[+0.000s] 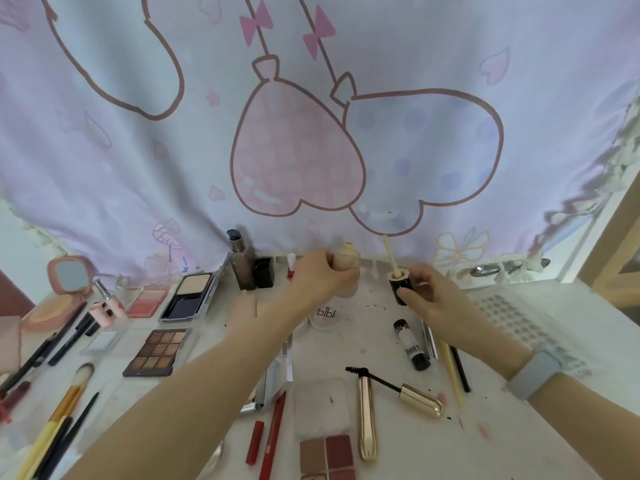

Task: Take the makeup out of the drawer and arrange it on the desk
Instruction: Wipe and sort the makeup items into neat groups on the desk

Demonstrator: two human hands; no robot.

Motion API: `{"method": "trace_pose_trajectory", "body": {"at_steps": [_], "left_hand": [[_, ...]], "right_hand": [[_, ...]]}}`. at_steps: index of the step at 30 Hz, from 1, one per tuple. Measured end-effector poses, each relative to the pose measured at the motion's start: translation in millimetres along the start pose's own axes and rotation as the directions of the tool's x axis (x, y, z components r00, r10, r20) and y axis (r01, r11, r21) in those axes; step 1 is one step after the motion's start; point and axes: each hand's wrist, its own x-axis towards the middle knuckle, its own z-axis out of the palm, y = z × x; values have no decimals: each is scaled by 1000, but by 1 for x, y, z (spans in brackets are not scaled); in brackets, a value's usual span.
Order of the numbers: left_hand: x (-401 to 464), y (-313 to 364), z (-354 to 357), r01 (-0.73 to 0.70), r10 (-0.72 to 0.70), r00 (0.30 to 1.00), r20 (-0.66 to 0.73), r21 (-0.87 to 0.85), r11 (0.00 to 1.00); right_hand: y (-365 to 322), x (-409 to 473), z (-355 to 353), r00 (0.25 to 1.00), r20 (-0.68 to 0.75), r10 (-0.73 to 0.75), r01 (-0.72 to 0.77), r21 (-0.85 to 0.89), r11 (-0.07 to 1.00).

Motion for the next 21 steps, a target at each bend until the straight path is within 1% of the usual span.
{"method": "trace_pose_trajectory", "body": {"at_steps": [3,7,10,13,17,21], "left_hand": [[6,3,6,3,-3,1000,10,95,995],[6,0,13,5,-9,999,31,135,991],[4,-5,16,32,-39,998,42,152,988],[4,-6,14,37,-47,997,61,158,987],[4,-5,8,4,-28,990,138,167,986],[1,-3,2,17,-43,959,279,97,995]], "right_hand": [[8,3,-2,998,-41,-40,36,-78,996],[10,5,-2,995,-72,-69,61,-117,991],[12,5,0,996,-80,-44,33,-128,991],[14,6,4,998,-54,-18,9,-165,986],[16,7,6,999,-51,4,-13,-192,981],[18,8,7,999,-36,19,-26,-203,979]]}}
